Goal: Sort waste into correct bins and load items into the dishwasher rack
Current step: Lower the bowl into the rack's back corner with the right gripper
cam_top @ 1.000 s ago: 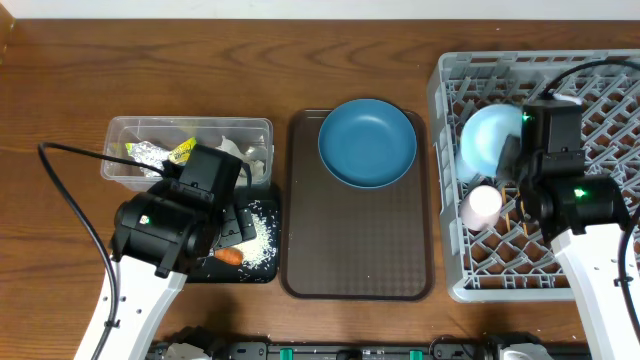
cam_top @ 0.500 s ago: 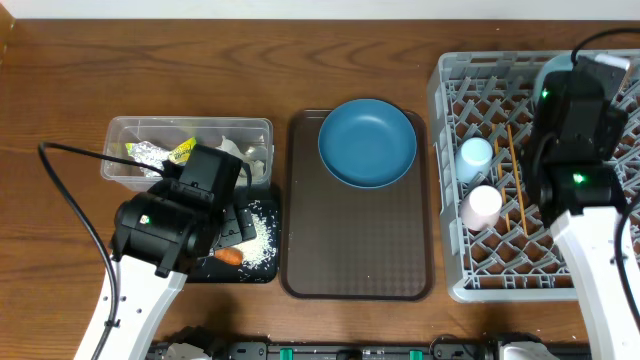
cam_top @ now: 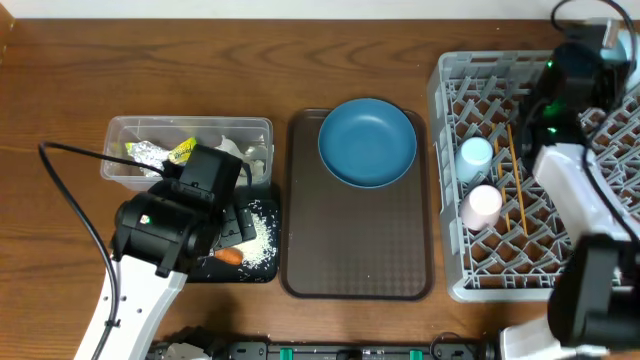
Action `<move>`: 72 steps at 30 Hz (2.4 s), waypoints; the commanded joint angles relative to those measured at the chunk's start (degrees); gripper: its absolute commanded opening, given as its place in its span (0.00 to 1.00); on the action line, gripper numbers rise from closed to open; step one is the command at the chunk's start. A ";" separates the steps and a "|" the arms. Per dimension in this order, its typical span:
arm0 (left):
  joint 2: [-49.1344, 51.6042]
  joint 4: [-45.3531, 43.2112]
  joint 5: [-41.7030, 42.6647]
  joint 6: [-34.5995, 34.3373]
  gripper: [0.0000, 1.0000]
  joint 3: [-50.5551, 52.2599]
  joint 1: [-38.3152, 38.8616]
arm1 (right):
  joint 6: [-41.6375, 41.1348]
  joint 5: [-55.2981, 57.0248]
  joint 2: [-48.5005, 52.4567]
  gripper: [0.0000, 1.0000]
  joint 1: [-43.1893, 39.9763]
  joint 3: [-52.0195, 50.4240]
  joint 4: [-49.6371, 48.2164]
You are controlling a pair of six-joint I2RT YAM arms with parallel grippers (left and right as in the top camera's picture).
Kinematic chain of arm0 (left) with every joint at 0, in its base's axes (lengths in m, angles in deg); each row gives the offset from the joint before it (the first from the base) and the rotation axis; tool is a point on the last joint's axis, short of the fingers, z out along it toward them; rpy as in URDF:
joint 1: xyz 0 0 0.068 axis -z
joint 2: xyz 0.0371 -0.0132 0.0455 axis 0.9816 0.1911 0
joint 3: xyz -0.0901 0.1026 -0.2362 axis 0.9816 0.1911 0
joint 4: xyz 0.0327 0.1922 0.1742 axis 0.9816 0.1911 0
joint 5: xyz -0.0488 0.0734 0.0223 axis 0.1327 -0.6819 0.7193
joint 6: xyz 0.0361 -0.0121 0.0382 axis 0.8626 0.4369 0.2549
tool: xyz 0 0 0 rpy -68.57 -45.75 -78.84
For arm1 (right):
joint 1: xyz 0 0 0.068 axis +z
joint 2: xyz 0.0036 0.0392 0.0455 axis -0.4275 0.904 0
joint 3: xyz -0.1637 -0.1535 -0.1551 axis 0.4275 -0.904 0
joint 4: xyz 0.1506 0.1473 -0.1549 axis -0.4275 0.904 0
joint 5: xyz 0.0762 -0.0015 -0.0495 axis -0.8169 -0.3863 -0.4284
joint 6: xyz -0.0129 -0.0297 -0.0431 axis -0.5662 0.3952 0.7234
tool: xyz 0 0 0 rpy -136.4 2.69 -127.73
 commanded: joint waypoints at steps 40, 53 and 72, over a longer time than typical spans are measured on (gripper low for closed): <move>0.07 0.26 -0.31 0.17 1.00 0.22 -0.28 | 16.35 9.20 14.97 0.19 18.99 0.44 -2.93; 0.07 0.26 -0.31 0.17 1.00 0.22 -0.28 | 12.00 11.15 10.62 0.24 20.79 0.44 -0.92; 0.07 0.26 -0.31 0.17 1.00 0.22 -0.28 | -40.39 -67.01 -13.33 0.06 -18.49 0.50 43.21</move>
